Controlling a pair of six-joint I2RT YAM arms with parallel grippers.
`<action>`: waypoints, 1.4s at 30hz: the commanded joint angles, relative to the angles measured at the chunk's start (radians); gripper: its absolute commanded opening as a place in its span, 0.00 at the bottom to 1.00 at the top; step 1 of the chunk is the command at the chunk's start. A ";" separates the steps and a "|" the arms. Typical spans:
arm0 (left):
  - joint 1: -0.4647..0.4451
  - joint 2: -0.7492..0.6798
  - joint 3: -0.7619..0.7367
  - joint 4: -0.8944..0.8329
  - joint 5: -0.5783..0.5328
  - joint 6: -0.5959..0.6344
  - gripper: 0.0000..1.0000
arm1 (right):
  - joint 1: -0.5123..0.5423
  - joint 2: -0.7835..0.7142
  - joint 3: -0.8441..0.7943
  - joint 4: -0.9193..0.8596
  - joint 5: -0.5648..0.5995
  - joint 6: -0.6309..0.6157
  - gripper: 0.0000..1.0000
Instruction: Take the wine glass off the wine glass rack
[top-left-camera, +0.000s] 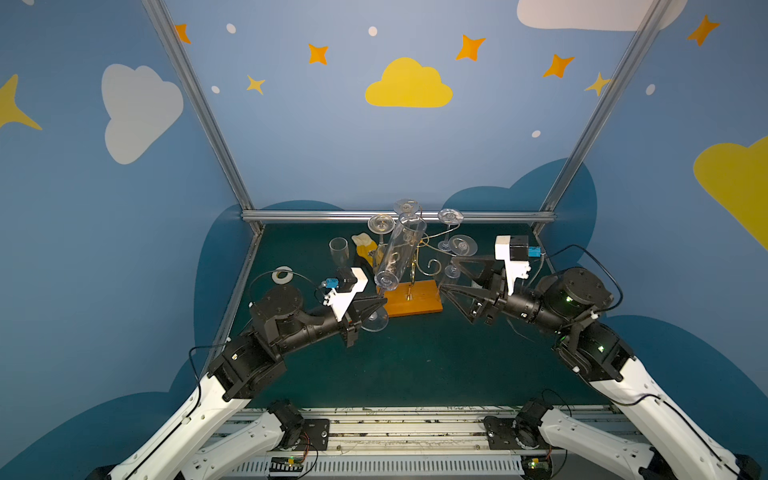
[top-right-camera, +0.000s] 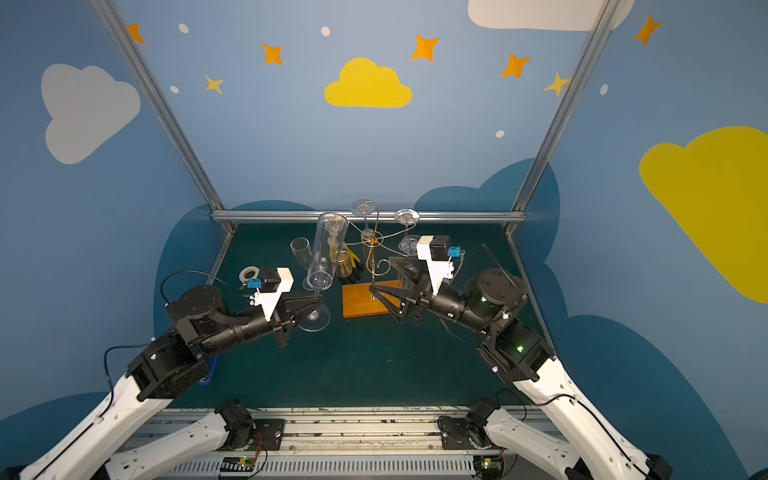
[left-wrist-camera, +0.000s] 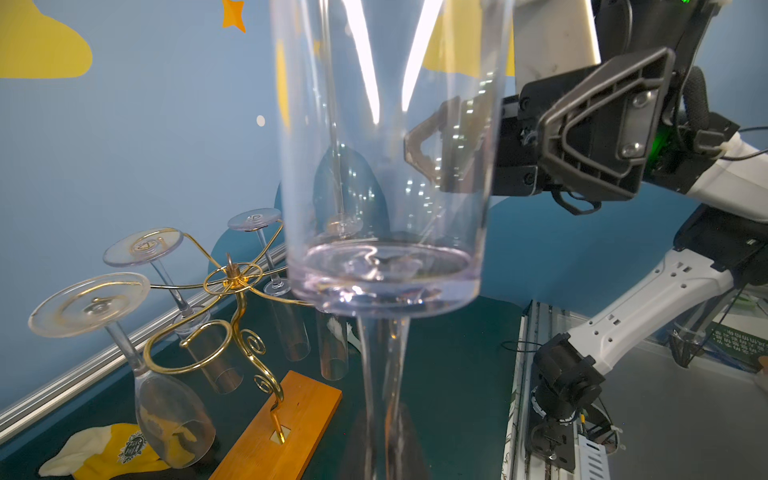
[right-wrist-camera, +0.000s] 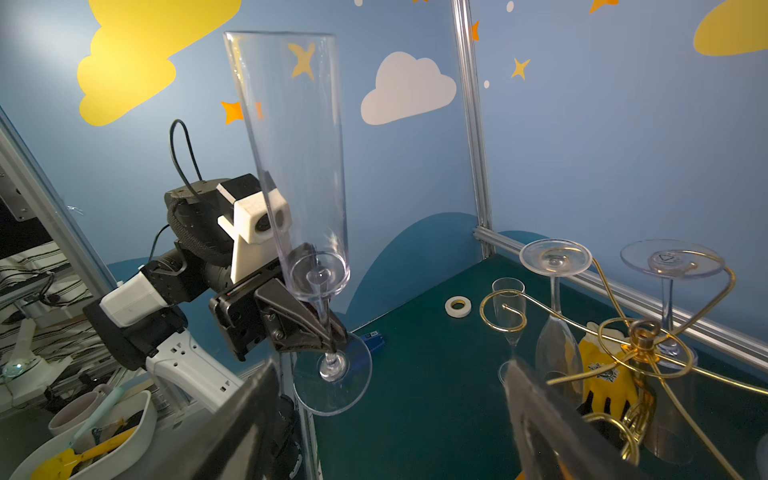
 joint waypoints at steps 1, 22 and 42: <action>-0.028 0.007 0.014 -0.016 -0.046 0.046 0.02 | 0.010 0.005 0.046 0.030 -0.030 0.019 0.84; -0.147 0.065 0.028 0.003 -0.102 0.096 0.02 | 0.043 0.088 0.096 0.103 -0.124 0.037 0.84; -0.166 0.092 -0.021 0.152 -0.094 0.035 0.02 | 0.077 0.142 0.060 0.306 -0.108 0.099 0.79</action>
